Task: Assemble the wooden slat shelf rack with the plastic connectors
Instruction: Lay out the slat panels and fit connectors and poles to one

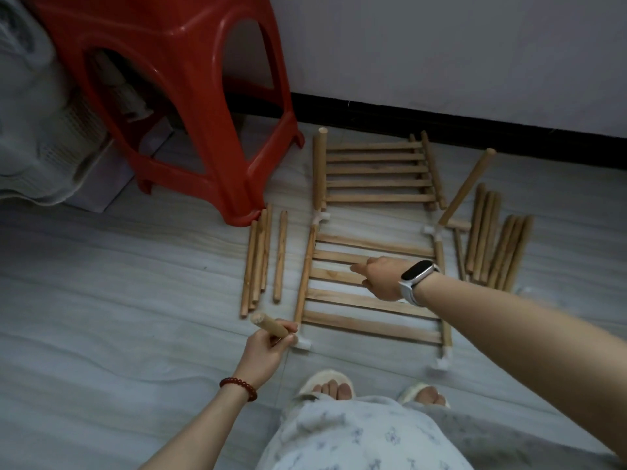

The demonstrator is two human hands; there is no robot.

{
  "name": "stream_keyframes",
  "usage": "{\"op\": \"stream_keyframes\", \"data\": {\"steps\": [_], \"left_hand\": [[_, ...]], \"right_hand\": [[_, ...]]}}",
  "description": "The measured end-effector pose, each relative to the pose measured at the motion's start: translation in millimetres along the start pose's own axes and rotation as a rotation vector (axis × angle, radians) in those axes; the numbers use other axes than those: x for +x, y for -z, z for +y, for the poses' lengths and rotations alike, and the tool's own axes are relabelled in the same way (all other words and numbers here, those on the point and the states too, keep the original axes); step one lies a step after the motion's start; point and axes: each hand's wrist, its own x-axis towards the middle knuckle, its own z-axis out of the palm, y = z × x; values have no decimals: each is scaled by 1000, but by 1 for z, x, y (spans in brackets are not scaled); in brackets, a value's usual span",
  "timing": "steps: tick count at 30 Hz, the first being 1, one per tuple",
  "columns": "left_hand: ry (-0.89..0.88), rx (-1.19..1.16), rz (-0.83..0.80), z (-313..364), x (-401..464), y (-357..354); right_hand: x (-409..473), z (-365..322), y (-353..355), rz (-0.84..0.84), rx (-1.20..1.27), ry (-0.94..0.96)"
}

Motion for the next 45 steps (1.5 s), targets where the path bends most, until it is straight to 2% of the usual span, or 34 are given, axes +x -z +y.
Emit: {"op": "stream_keyframes", "data": {"steps": [2, 5, 16, 18, 21, 23, 24, 26, 28, 29, 33, 37, 39, 42, 45], "left_hand": [[5, 12, -12, -1, 3, -2], [-12, 86, -19, 0, 6, -9], [-43, 144, -2, -5, 29, -2], [-26, 188, -98, 2, 36, 5], [-57, 434, -367, 10, 52, 26], [-17, 602, -458, 11, 71, 42], [18, 671, -422, 10, 81, 48], [102, 721, -178, 3, 105, 54], [227, 650, 48, -7, 122, 55], [286, 620, 90, -12, 130, 53], [390, 667, 109, -29, 154, 34], [365, 701, 110, -25, 170, 29], [347, 637, 111, -17, 175, 37], [217, 538, 124, 5, 170, 55], [4, 541, 31, 37, 157, 71]], "right_hand": [[-3, -5, -8, 33, -22, 35], [-6, -10, -24, -10, -51, 108], [13, -11, -43, -64, -40, 109], [17, -13, -45, -62, -28, 116], [25, -13, -45, -61, -5, 101], [34, -11, -45, -57, 2, 95], [38, -11, -46, -54, 12, 91], [49, -8, -47, -40, 38, 83], [56, -5, -50, -22, 66, 75], [60, -5, -52, -14, 84, 69], [71, 0, -71, -1, 186, 40], [69, 10, -75, 25, 233, 30], [65, 15, -69, 62, 284, -6], [57, 18, -50, 178, 427, -70], [47, 15, -20, 309, 604, -92]]}}
